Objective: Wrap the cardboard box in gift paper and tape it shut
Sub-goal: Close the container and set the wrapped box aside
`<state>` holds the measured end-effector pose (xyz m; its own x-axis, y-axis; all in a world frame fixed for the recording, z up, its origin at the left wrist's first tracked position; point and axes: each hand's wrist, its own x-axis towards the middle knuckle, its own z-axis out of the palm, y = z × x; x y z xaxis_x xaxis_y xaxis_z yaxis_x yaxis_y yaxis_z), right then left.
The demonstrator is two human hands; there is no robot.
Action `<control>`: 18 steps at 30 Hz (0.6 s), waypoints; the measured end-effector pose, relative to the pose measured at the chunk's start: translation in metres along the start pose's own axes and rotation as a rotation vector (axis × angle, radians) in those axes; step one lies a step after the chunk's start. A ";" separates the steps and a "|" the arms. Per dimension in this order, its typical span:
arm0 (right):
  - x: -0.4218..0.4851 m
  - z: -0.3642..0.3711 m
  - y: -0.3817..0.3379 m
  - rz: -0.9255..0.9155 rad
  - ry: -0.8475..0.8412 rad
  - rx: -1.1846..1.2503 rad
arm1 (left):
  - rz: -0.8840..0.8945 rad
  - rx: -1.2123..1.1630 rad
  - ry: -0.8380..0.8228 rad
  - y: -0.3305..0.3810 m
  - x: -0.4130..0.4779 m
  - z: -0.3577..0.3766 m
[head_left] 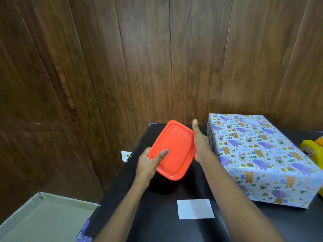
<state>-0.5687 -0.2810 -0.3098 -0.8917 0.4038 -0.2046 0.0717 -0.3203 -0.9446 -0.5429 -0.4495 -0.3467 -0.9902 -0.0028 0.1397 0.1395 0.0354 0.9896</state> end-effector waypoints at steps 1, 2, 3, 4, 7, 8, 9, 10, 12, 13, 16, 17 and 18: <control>0.003 0.000 0.000 -0.019 0.058 -0.021 | 0.016 0.002 -0.023 0.000 0.001 -0.002; 0.004 0.001 0.001 -0.045 0.120 -0.055 | 0.030 0.007 -0.040 0.001 0.002 -0.004; 0.005 0.002 0.003 -0.071 0.160 -0.087 | 0.038 0.012 -0.051 0.000 0.003 -0.004; 0.007 0.002 0.005 -0.089 0.175 -0.107 | 0.041 0.018 -0.060 0.000 0.004 -0.003; 0.008 0.001 -0.001 -0.106 0.152 -0.231 | 0.030 0.056 -0.082 0.001 0.010 -0.008; 0.010 0.001 -0.007 -0.139 0.111 -0.337 | 0.039 0.073 -0.105 0.001 0.015 -0.013; 0.010 0.002 -0.014 -0.176 0.038 -0.433 | 0.051 0.101 -0.151 0.003 0.019 -0.017; 0.010 0.004 -0.020 -0.194 -0.063 -0.489 | 0.065 0.139 -0.210 0.007 0.023 -0.020; 0.009 0.010 -0.029 -0.157 -0.249 -0.545 | 0.084 0.191 -0.303 0.012 0.028 -0.021; 0.010 0.012 -0.031 -0.156 -0.262 -0.571 | 0.084 0.195 -0.318 0.015 0.030 -0.021; 0.018 0.017 -0.029 -0.234 -0.061 -0.610 | 0.118 0.198 -0.285 0.021 0.031 -0.017; 0.021 0.018 -0.027 -0.244 0.009 -0.582 | 0.132 0.213 -0.212 0.022 0.030 -0.013; 0.022 0.019 -0.025 -0.226 0.064 -0.518 | 0.128 0.221 -0.100 0.022 0.029 -0.009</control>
<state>-0.5987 -0.2805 -0.2856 -0.8826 0.4697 0.0174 0.1065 0.2359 -0.9659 -0.5685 -0.4579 -0.3204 -0.9620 0.1144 0.2480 0.2693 0.2465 0.9310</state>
